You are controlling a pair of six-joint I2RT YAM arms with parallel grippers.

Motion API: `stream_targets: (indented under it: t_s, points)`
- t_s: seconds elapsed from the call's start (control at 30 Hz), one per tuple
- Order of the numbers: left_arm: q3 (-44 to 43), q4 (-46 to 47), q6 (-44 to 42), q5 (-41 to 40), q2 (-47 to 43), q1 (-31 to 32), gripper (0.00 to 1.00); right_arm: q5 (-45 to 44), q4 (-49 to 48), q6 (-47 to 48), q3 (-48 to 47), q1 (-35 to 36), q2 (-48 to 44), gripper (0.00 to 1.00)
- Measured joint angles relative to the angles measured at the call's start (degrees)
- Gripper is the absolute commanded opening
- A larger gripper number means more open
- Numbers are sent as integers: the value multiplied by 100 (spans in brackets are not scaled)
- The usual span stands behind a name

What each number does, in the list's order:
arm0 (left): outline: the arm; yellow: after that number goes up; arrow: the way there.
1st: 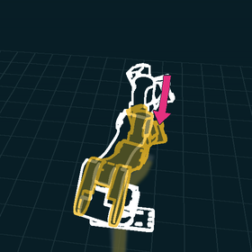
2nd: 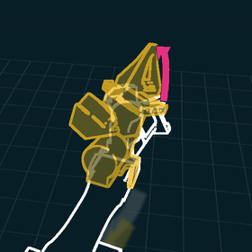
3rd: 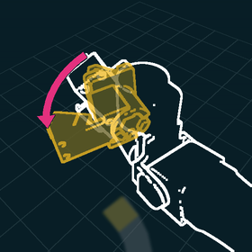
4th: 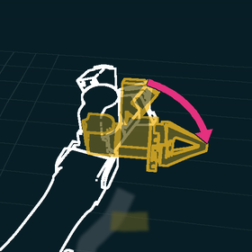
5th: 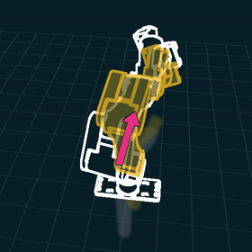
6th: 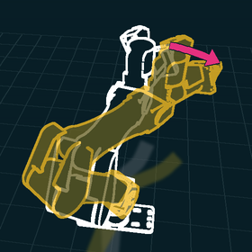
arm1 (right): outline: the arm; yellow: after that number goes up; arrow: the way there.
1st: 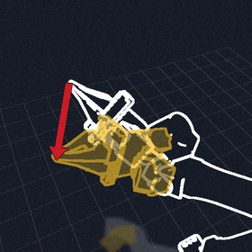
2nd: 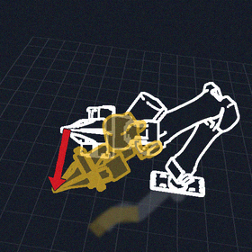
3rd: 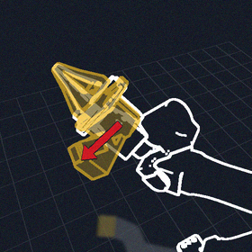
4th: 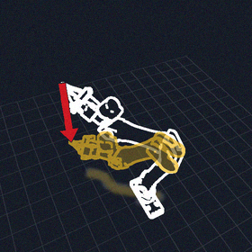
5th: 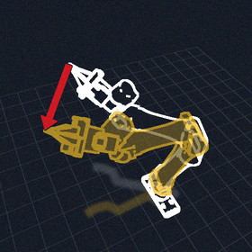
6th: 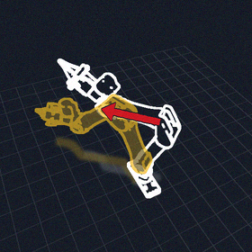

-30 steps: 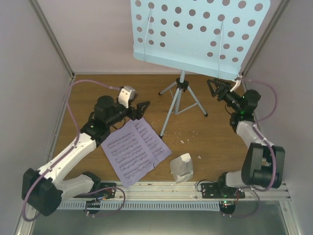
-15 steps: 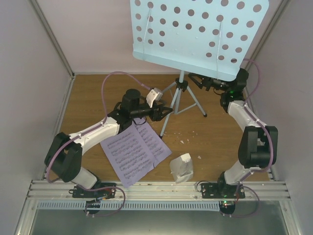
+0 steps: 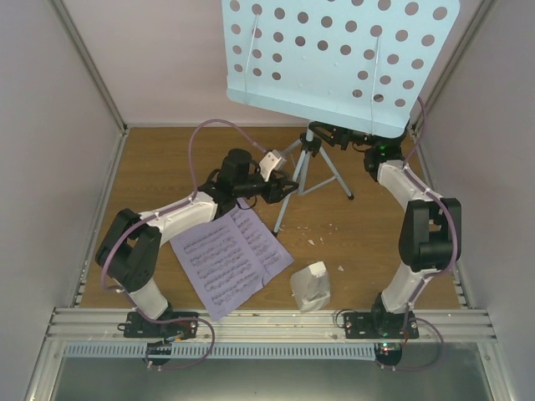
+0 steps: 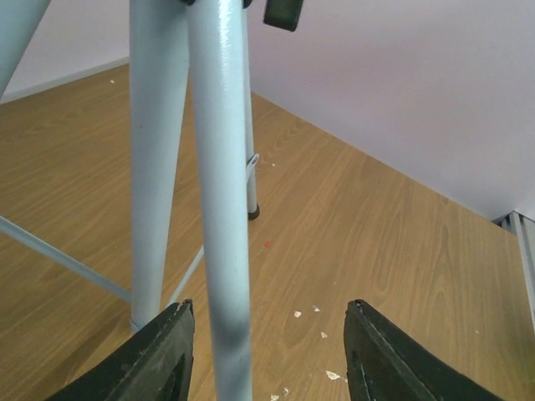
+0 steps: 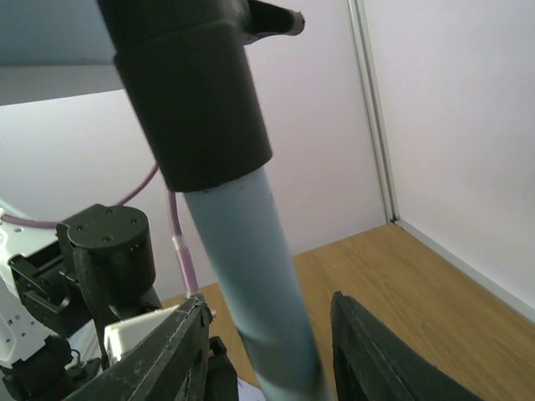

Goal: Pack up the instrument practice props

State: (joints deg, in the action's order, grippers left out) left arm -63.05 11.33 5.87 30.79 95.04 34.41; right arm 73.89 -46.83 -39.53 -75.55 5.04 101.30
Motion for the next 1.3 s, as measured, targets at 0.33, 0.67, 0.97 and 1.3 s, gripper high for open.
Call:
stream_targets:
  t_s: [0.33, 0.67, 0.97, 1.3]
  points:
    - [-177, 7, -98, -138, 334, 0, 46, 109, -479, -297, -223, 7, 203, 36]
    - [-354, 9, -186, -173, 540, 0, 29, 168, -776, -527, -354, 11, 291, 29]
    - [-358, 9, -190, -144, 629, 0, 31, 208, -1657, -1305, -579, 33, 487, 31]
    - [-361, 17, -267, -17, 634, 24, 0, 197, -2302, -1421, -739, 37, 715, 1]
